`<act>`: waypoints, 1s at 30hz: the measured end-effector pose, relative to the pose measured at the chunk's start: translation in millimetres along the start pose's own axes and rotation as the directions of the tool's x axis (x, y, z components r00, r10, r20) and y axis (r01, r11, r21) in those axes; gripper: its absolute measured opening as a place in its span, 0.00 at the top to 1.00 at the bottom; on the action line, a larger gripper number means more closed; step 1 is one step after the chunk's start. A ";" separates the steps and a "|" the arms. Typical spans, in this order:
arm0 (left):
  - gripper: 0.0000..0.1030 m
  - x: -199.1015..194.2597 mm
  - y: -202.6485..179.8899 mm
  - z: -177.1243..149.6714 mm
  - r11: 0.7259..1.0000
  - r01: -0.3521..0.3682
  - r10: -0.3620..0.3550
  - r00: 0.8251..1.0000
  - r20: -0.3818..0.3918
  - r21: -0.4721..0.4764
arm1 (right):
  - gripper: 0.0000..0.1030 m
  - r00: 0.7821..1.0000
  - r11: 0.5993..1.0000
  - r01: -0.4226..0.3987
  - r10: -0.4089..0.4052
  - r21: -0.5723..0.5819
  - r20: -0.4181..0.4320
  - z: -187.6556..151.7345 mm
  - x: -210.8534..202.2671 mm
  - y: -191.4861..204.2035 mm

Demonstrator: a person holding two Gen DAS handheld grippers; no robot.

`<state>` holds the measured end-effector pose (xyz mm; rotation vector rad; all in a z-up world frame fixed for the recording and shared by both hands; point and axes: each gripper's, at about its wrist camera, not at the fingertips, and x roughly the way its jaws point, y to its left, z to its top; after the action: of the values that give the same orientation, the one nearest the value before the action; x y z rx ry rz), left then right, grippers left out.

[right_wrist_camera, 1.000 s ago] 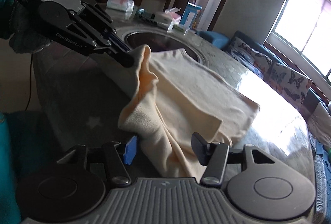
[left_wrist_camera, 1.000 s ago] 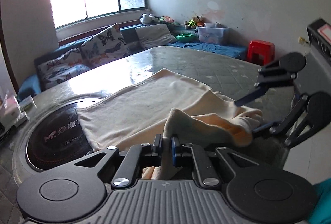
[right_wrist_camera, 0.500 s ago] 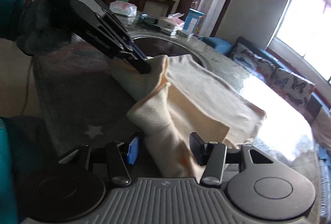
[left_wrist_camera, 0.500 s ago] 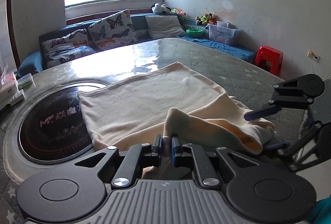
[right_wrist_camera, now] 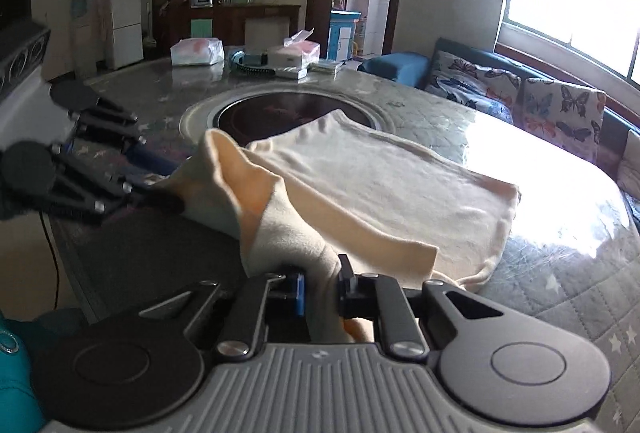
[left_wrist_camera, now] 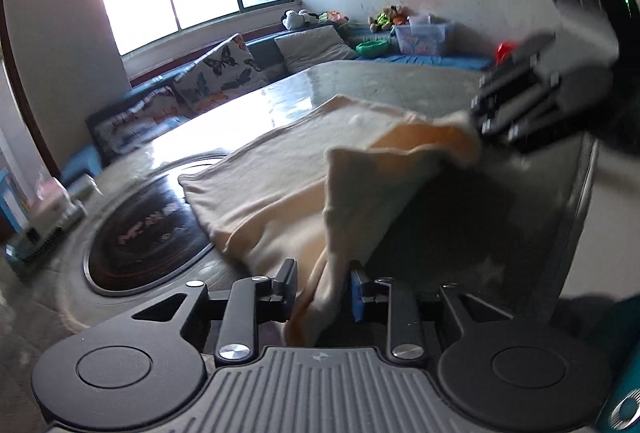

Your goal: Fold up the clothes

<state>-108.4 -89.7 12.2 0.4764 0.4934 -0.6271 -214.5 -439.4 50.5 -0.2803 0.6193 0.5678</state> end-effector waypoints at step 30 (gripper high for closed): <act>0.94 -23.0 29.1 48.1 0.997 0.042 -0.036 0.995 0.091 -0.060 | 0.90 0.992 0.987 -0.128 0.128 0.098 0.009 31.2 -57.2 -13.3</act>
<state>-91.9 -85.8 70.5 0.3787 0.4362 -0.6657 -230.5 -461.2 111.3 -0.1473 0.6639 0.6588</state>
